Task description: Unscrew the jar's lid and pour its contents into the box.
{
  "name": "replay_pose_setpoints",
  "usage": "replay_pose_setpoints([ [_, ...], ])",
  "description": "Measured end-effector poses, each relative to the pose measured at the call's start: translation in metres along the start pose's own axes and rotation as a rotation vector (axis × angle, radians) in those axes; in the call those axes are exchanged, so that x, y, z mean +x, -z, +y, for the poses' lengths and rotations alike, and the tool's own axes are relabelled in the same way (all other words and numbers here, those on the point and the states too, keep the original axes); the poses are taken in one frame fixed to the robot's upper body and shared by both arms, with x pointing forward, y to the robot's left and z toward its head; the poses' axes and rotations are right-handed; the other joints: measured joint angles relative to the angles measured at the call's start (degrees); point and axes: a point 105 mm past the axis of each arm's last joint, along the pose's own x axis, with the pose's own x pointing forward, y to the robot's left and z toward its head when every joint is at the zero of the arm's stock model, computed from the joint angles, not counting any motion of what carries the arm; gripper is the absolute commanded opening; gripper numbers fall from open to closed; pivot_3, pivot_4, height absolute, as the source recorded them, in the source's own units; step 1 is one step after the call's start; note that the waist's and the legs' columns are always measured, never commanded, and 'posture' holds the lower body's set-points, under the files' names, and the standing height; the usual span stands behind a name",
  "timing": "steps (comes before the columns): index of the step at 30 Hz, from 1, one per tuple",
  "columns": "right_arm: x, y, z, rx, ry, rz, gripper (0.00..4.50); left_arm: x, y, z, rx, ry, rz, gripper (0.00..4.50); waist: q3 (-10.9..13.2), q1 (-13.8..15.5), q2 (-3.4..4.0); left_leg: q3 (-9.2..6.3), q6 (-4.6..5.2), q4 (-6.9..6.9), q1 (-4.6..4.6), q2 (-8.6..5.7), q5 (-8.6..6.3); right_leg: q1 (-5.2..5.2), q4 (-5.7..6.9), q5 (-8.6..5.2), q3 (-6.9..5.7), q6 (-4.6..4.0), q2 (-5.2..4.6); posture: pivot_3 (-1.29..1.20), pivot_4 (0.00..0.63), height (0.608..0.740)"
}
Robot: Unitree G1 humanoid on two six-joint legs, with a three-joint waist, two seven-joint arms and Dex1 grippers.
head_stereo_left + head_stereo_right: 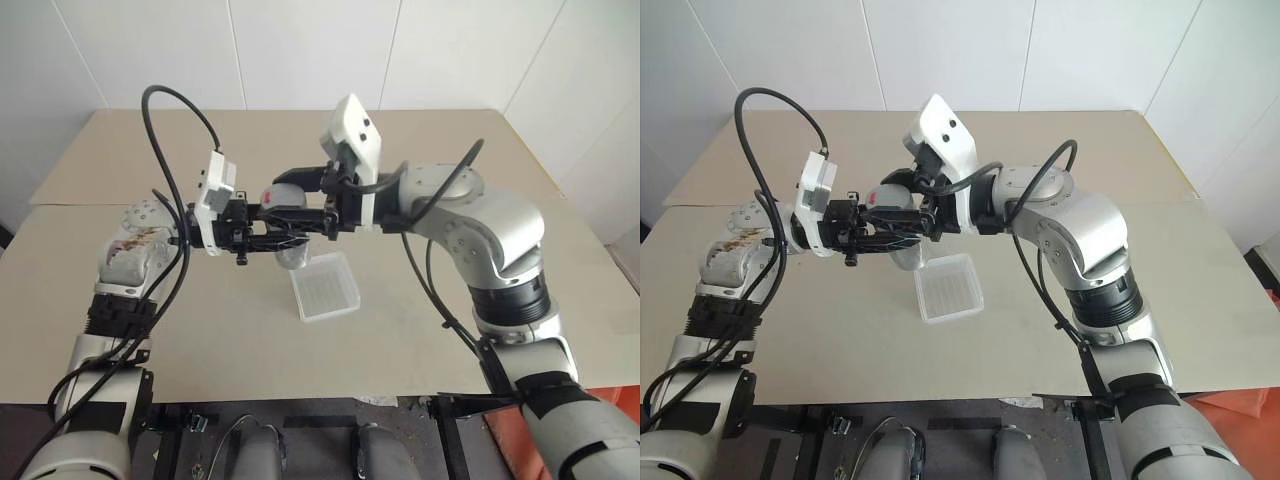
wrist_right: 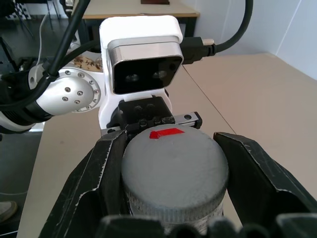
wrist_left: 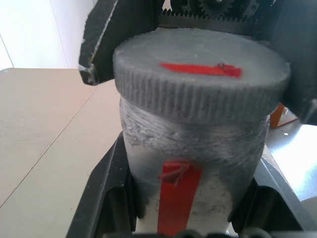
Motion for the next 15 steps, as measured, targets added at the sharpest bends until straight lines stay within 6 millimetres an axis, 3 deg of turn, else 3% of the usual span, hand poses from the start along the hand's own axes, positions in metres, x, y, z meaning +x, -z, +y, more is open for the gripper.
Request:
replay_pose_setpoints([
  [5, -0.015, -0.001, 0.015, -0.054, -0.314, -0.143, 2.77, 0.008, -0.009, -0.021, 0.049, 0.224, 0.001, 1.91, 0.00, 0.13, 0.00, 0.02, 0.00, 0.00, 0.00, -0.01, 0.00, 0.08, -0.07, 0.00, -0.03, 0.02, -0.02, 0.00, 0.150, 0.740],
  [11, -0.023, 0.007, 0.027, -0.108, -0.636, -0.146, 2.77, 0.019, -0.005, -0.045, 0.027, 0.402, 0.038, 1.91, 0.04, -0.48, 0.04, -0.01, 0.00, 0.06, 0.06, 0.10, 0.00, 0.03, 0.06, 0.01, 0.01, 0.01, 0.10, 0.00, 0.150, 0.740],
  [15, -0.015, 0.011, 0.022, -0.127, -0.658, -0.153, 2.77, 0.014, -0.003, -0.042, 0.027, 0.385, 0.063, 1.91, 0.04, -0.75, 0.04, -0.04, 0.00, 0.06, 0.11, 0.18, 0.00, 0.03, 0.13, 0.01, 0.02, 0.01, 0.22, 0.00, 0.150, 0.740],
])
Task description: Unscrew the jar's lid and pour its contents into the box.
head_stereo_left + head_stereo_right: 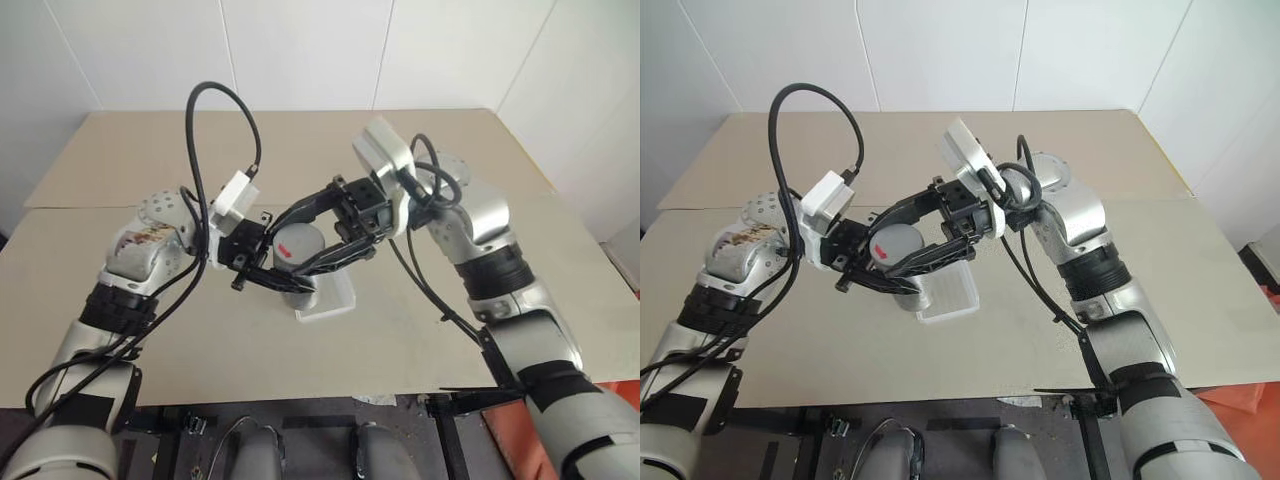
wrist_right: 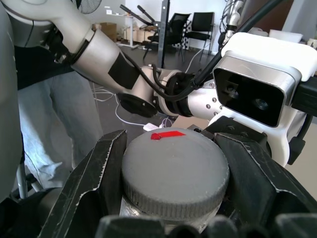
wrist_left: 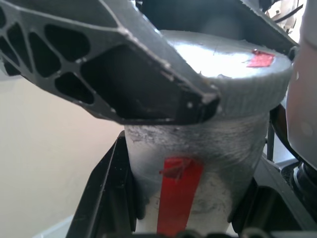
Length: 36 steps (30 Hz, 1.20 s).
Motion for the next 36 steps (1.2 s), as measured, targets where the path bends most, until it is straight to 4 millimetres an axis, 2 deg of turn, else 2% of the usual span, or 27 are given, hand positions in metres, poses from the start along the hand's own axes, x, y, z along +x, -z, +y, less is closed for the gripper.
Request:
replay_pose_setpoints([
  [2, 0.000, 0.002, -0.002, -0.005, 0.003, -0.004, 3.51, -0.001, 0.002, 0.001, -0.010, -0.004, 0.000, 1.91, 0.00, 0.17, 0.00, 0.00, 0.00, 0.02, -0.03, 0.00, 0.00, -0.01, -0.02, 0.00, 0.00, 0.00, -0.01, 0.00, 0.150, 0.740],
  [3, 0.001, 0.003, -0.003, -0.019, 0.005, -0.002, 3.70, -0.001, 0.002, 0.001, -0.016, -0.003, -0.010, 1.91, 0.01, 0.30, 0.01, 0.01, 0.00, 0.02, -0.05, -0.02, 0.00, -0.02, -0.04, 0.00, 0.00, 0.00, -0.03, 0.00, 0.150, 0.740],
  [5, 0.001, 0.006, -0.004, -0.024, 0.016, 0.021, 4.37, -0.002, 0.000, 0.001, -0.017, -0.003, -0.029, 1.91, 0.01, 0.50, 0.01, 0.02, 0.00, 0.03, -0.07, -0.02, 0.00, -0.02, -0.06, 0.00, 0.00, 0.00, -0.04, 0.00, 0.150, 0.740],
  [6, 0.000, 0.006, -0.005, -0.028, 0.032, 0.029, 4.48, -0.003, -0.001, 0.001, -0.015, -0.006, -0.032, 1.91, 0.01, 0.63, 0.01, 0.02, 0.00, 0.03, -0.07, -0.02, 0.00, -0.03, -0.06, 0.00, 0.00, 0.00, -0.04, 0.00, 0.150, 0.740],
  [10, -0.017, 0.009, -0.005, -0.076, 0.211, 0.056, 4.48, -0.018, -0.001, 0.007, -0.014, -0.135, -0.055, 1.91, 0.01, 0.96, 0.01, 0.01, 0.00, 0.02, -0.08, -0.02, 0.00, -0.02, -0.06, 0.00, -0.02, 0.00, -0.06, 0.00, 0.150, 0.740],
  [13, -0.032, 0.010, 0.000, -0.088, 0.368, 0.087, 4.48, -0.032, 0.011, 0.009, -0.046, -0.256, -0.047, 1.91, 0.01, 0.97, 0.01, 0.03, -0.01, 0.03, -0.08, -0.07, 0.00, -0.03, -0.07, 0.00, -0.02, 0.00, -0.14, 0.00, 0.150, 0.740],
  [16, -0.036, 0.006, 0.000, -0.099, 0.506, 0.123, 4.48, -0.038, 0.023, 0.012, -0.076, -0.351, -0.036, 1.91, 0.01, 0.95, 0.01, 0.02, -0.02, 0.05, -0.07, -0.07, 0.01, -0.02, -0.01, 0.00, -0.02, 0.00, -0.13, 0.00, 0.150, 0.740],
  [19, -0.028, 0.000, -0.005, -0.090, 0.613, 0.138, 4.48, -0.042, 0.024, 0.018, -0.068, -0.423, -0.031, 1.91, 0.01, 0.78, 0.01, 0.02, -0.02, 0.06, -0.04, -0.06, 0.01, -0.03, 0.06, 0.00, -0.01, 0.00, -0.11, 0.00, 0.150, 0.740],
  [21, -0.013, -0.004, -0.009, -0.078, 0.658, 0.124, 4.48, -0.040, 0.025, 0.021, -0.064, -0.446, -0.041, 1.91, 0.01, 0.71, 0.01, 0.02, -0.02, 0.06, -0.03, -0.06, 0.01, -0.04, 0.31, 0.00, 0.00, 0.00, -0.09, 0.00, 0.150, 0.740],
  [25, 0.012, 0.002, -0.017, -0.038, 0.691, 0.145, 4.48, -0.033, 0.024, 0.023, -0.058, -0.437, -0.055, 1.91, 0.01, 0.80, 0.01, 0.02, -0.02, 0.07, -0.05, -0.08, 0.01, -0.03, 0.33, 0.00, -0.01, 0.00, -0.12, 0.00, 0.150, 0.740],
  [31, 0.018, 0.007, -0.038, -0.010, 0.782, 0.188, 4.48, -0.033, 0.024, 0.022, -0.057, -0.435, -0.050, 1.91, 0.01, 0.84, 0.01, 0.01, -0.02, 0.09, -0.04, -0.09, 0.01, -0.02, 0.30, 0.00, -0.02, 0.00, -0.12, 0.00, 0.150, 0.740],
  [36, 0.020, 0.012, -0.041, 0.015, 0.791, 0.190, 4.48, -0.033, 0.026, 0.023, -0.071, -0.439, -0.037, 1.91, 0.01, 0.84, 0.01, 0.01, -0.02, 0.08, -0.09, -0.10, 0.01, -0.03, 0.31, 0.00, -0.02, 0.00, -0.14, 0.00, 0.150, 0.740],
])
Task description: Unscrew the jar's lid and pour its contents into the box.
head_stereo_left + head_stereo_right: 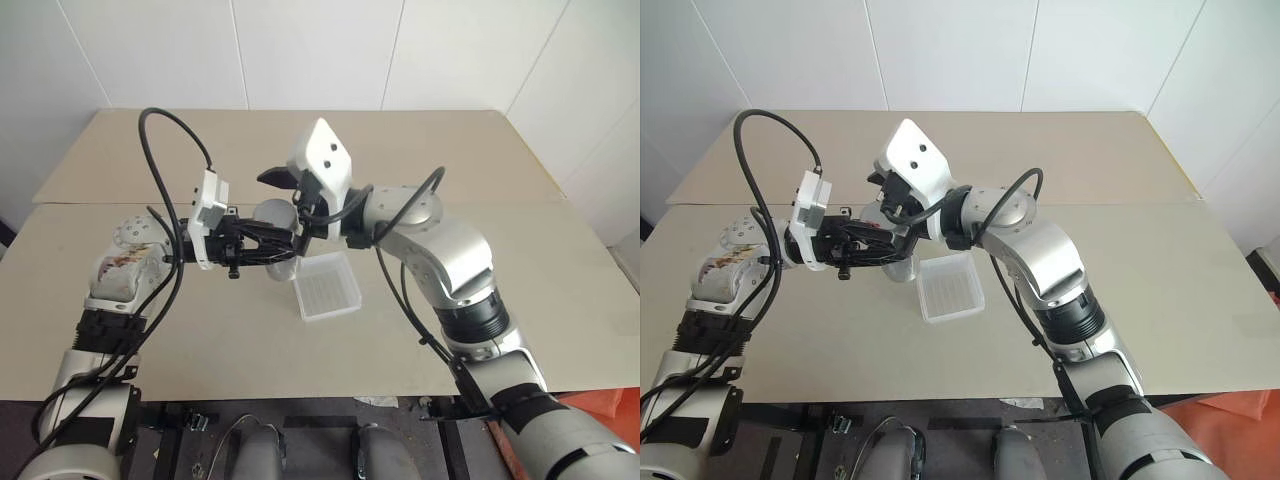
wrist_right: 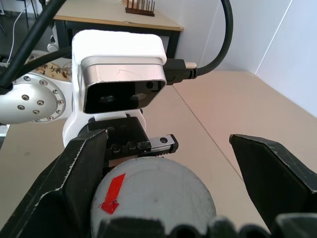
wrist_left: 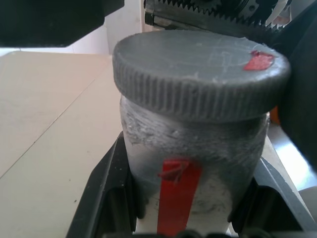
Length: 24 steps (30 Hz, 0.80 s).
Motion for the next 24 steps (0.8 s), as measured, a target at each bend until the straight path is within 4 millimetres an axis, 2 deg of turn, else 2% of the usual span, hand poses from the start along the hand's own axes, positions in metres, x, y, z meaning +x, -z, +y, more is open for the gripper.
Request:
replay_pose_setpoints([
  [6, -0.005, 0.002, -0.001, -0.003, -0.014, 0.012, 4.48, -0.002, 0.001, -0.001, -0.011, 0.004, 0.010, 1.91, 0.00, -0.07, 0.00, -0.01, 0.00, 0.00, 0.01, 0.01, 0.00, 0.00, -0.01, 0.00, 0.00, 0.00, 0.01, 0.00, 0.150, 0.740],
  [14, -0.024, 0.012, -0.005, 0.001, -0.034, 0.033, 4.48, -0.021, -0.001, 0.002, -0.006, -0.043, 0.033, 1.91, 0.00, -0.08, 0.00, 0.00, 0.00, -0.01, 0.01, 0.01, 0.00, 0.00, -0.07, 0.00, 0.00, 0.00, 0.01, 0.00, 0.150, 0.740],
  [16, -0.035, 0.014, -0.017, 0.002, 0.011, 0.043, 4.48, -0.029, -0.001, 0.001, -0.008, -0.052, 0.042, 1.91, 0.00, -0.07, 0.00, 0.00, 0.00, -0.01, 0.01, 0.01, 0.00, 0.00, -0.09, 0.00, 0.00, 0.00, 0.00, 0.00, 0.150, 0.740],
  [18, -0.057, 0.019, -0.045, 0.016, 0.144, 0.069, 4.48, -0.027, -0.003, -0.007, 0.005, -0.003, 0.038, 1.91, 0.00, 0.29, -0.01, 0.00, 0.00, -0.01, 0.00, -0.04, 0.00, 0.02, -0.16, -0.01, -0.04, 0.01, -0.06, 0.00, 0.150, 0.740],
  [19, -0.064, 0.020, -0.051, 0.018, 0.175, 0.073, 4.48, -0.028, -0.003, -0.010, 0.006, 0.009, 0.038, 1.91, 0.00, 0.34, -0.01, 0.01, 0.00, -0.02, 0.00, -0.03, 0.00, 0.02, -0.32, -0.01, -0.03, 0.01, -0.06, 0.00, 0.150, 0.740],
  [24, -0.068, 0.025, -0.047, 0.025, 0.162, 0.074, 4.48, -0.029, -0.003, -0.011, 0.006, 0.020, 0.039, 1.91, 0.00, -0.36, 0.00, 0.01, 0.00, -0.07, 0.00, 0.00, 0.00, 0.00, -0.38, 0.00, 0.01, 0.00, 0.00, 0.00, 0.150, 0.740],
])
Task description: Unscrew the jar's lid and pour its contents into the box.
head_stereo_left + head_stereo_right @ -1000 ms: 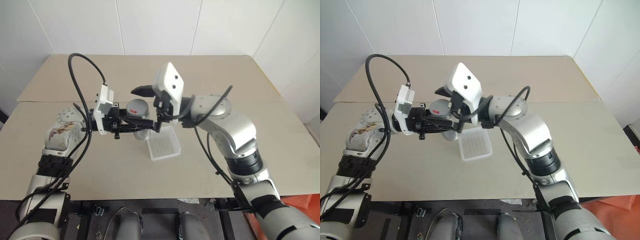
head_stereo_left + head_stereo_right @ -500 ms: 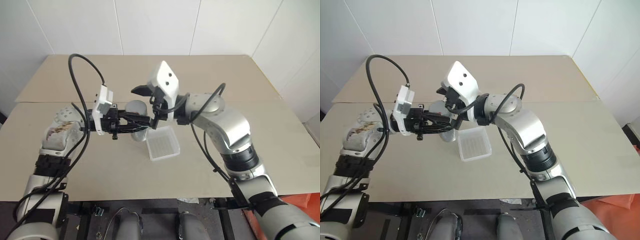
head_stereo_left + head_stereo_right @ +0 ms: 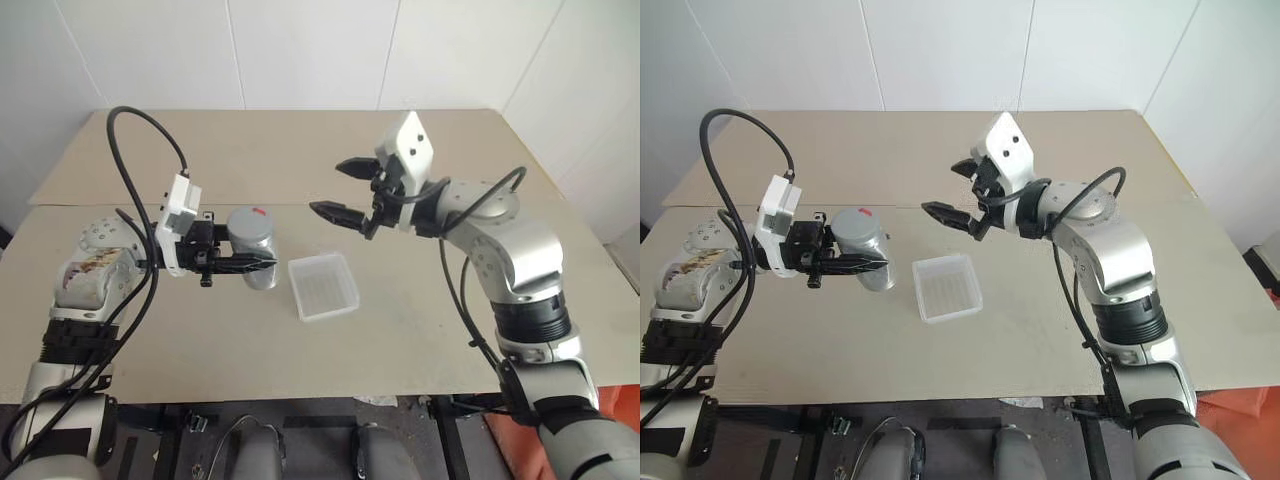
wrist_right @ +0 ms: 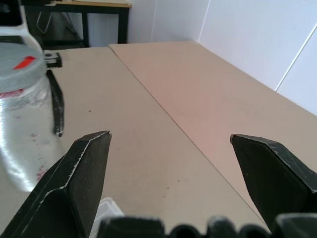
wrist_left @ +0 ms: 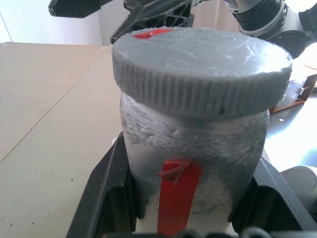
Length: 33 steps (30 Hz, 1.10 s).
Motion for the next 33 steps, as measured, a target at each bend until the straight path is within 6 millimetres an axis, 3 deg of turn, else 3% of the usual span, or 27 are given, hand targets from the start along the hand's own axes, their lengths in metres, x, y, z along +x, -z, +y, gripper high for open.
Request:
replay_pose_setpoints([
  [5, -0.002, -0.004, 0.010, -0.022, -0.052, -0.019, 4.48, 0.002, -0.001, 0.002, 0.006, -0.004, -0.009, 1.91, 0.00, 0.25, 0.00, 0.00, 0.00, 0.00, 0.00, -0.01, 0.00, 0.02, -0.01, 0.00, -0.01, 0.00, -0.02, 0.00, 0.150, 0.740],
  [10, -0.003, -0.023, 0.031, -0.071, -0.145, -0.088, 4.48, 0.016, -0.002, 0.013, 0.032, -0.036, -0.045, 1.91, 0.00, 0.49, 0.00, -0.01, 0.00, 0.02, 0.00, -0.02, 0.00, 0.04, -0.01, 0.00, -0.02, 0.00, -0.03, 0.00, 0.150, 0.740],
  [19, 0.018, -0.039, 0.056, -0.072, -0.241, -0.141, 4.48, 0.034, -0.004, 0.020, 0.044, -0.020, -0.085, 1.91, 0.00, 0.14, 0.00, -0.02, 0.00, 0.04, 0.00, -0.01, 0.00, 0.02, 0.02, 0.00, -0.01, 0.00, 0.00, 0.00, 0.150, 0.740],
  [25, 0.039, -0.044, 0.055, -0.048, -0.225, -0.140, 4.48, 0.036, -0.004, 0.020, 0.044, -0.011, -0.093, 1.91, 0.00, 0.25, 0.00, -0.02, 0.00, 0.04, 0.00, -0.02, 0.00, 0.03, 0.02, 0.00, -0.02, 0.00, -0.01, 0.00, 0.150, 0.740],
  [33, 0.053, -0.027, 0.048, -0.011, -0.190, -0.068, 4.48, 0.036, -0.003, 0.020, 0.043, -0.011, -0.090, 1.91, 0.00, 0.31, 0.00, -0.02, 0.00, 0.04, -0.01, -0.02, 0.00, 0.02, 0.01, 0.00, -0.02, 0.00, -0.01, 0.00, 0.150, 0.740],
])
